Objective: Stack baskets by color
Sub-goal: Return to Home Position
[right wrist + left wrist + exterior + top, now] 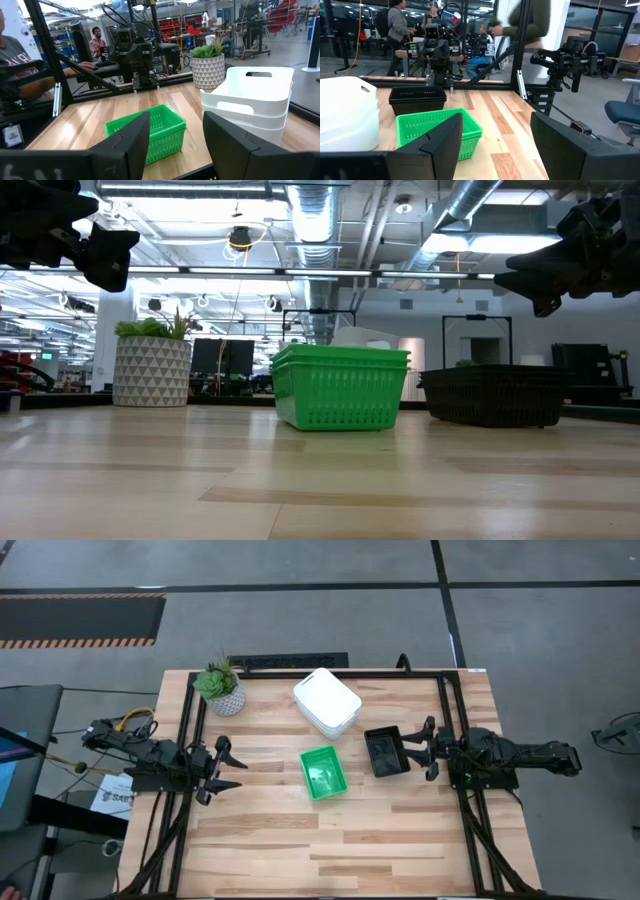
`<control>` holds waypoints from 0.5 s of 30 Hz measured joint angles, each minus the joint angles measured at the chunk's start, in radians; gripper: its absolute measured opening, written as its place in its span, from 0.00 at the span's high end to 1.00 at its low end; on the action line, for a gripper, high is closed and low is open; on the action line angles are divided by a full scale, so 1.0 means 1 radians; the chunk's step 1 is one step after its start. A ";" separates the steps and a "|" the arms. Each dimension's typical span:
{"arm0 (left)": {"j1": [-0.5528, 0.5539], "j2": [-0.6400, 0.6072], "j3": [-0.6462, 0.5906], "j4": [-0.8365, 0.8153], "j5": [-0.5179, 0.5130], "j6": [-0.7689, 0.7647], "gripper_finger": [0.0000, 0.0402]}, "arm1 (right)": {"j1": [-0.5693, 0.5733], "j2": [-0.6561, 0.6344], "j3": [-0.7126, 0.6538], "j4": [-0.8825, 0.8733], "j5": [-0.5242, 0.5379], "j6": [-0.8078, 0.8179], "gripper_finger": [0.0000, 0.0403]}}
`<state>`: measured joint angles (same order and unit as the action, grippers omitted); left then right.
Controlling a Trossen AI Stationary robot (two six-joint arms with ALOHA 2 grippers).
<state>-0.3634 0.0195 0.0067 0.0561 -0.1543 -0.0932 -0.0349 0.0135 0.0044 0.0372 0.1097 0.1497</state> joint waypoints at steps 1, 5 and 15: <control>0.000 0.000 0.000 0.000 0.000 0.000 0.44 | 0.000 0.000 0.000 0.000 0.000 0.000 0.48; 0.000 0.000 0.000 0.000 0.000 0.000 0.44 | 0.000 0.000 0.000 0.000 0.000 0.000 0.48; 0.000 0.000 0.000 0.000 0.000 0.000 0.44 | 0.000 0.000 0.000 0.000 0.000 0.000 0.48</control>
<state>-0.3634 0.0193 0.0067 0.0559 -0.1543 -0.0929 -0.0347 0.0139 0.0046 0.0372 0.1095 0.1497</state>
